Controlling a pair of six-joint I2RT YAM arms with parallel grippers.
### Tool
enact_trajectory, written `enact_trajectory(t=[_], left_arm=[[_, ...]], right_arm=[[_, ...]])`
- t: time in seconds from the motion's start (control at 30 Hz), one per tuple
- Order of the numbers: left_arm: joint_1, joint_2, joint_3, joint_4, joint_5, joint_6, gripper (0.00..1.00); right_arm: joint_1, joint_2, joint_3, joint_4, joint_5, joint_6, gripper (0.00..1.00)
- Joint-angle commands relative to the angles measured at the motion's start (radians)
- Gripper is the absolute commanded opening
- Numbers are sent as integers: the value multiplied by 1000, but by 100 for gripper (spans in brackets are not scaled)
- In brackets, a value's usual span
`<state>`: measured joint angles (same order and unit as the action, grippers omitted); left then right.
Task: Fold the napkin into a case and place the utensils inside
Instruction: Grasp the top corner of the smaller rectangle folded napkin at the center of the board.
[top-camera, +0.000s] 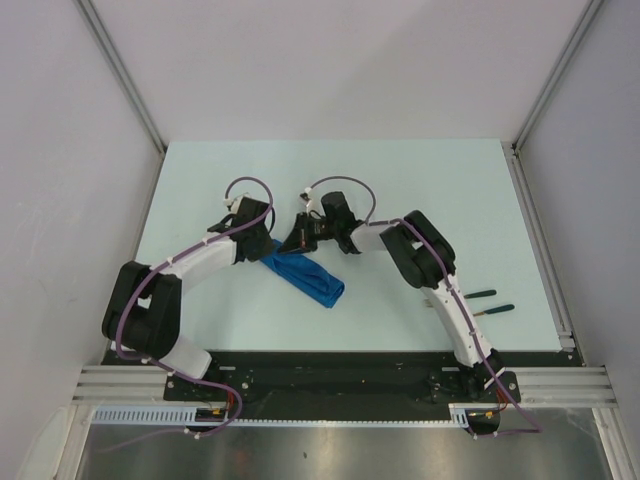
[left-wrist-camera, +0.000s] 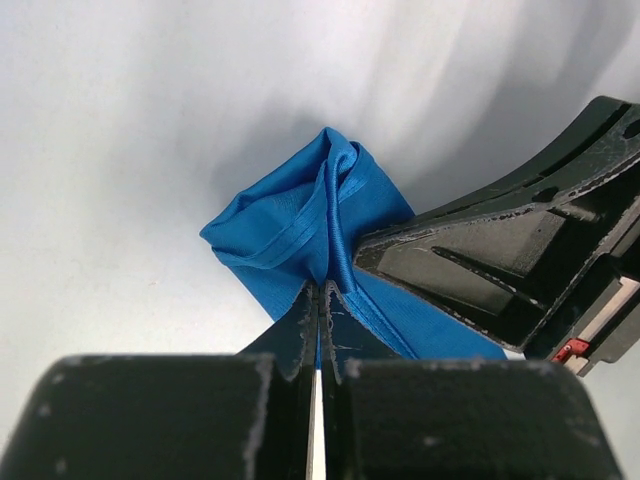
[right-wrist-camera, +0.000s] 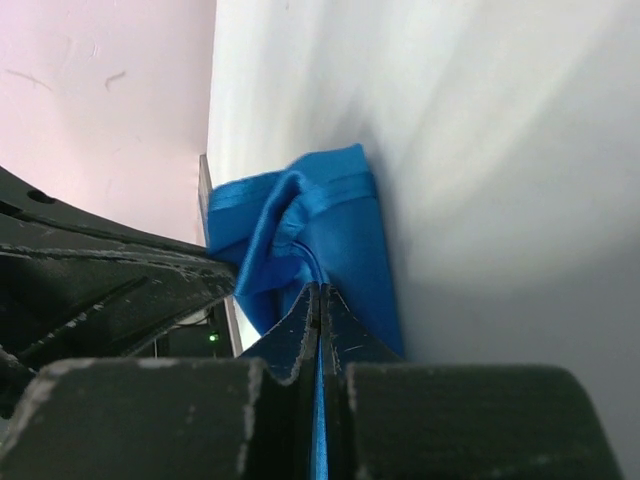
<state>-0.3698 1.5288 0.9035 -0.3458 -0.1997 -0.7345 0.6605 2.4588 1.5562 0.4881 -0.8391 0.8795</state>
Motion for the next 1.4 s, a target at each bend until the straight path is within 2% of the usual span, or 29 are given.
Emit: enact_trajectory(t=[0.0,0.4,0.63,1.13,1.37], left_arm=[[0,-35,-3,16,-7,-2,0],[0,-7,24,33,9,-3,0],[3,53,43,8,-23,-19,0],[17,111,77,-21,-63,-51,0],[26,117,72,-19,-61,-55,2]], right_arm=[[31,-9,80,-11,-14,-14,0],[123,103,163,-25,-8,-13,0],[106,138,170,-27,-8,-16,0],[13,-263,-146,-108,-11,-91,1],[-15,-386,-293,-169,-8,-175,1]])
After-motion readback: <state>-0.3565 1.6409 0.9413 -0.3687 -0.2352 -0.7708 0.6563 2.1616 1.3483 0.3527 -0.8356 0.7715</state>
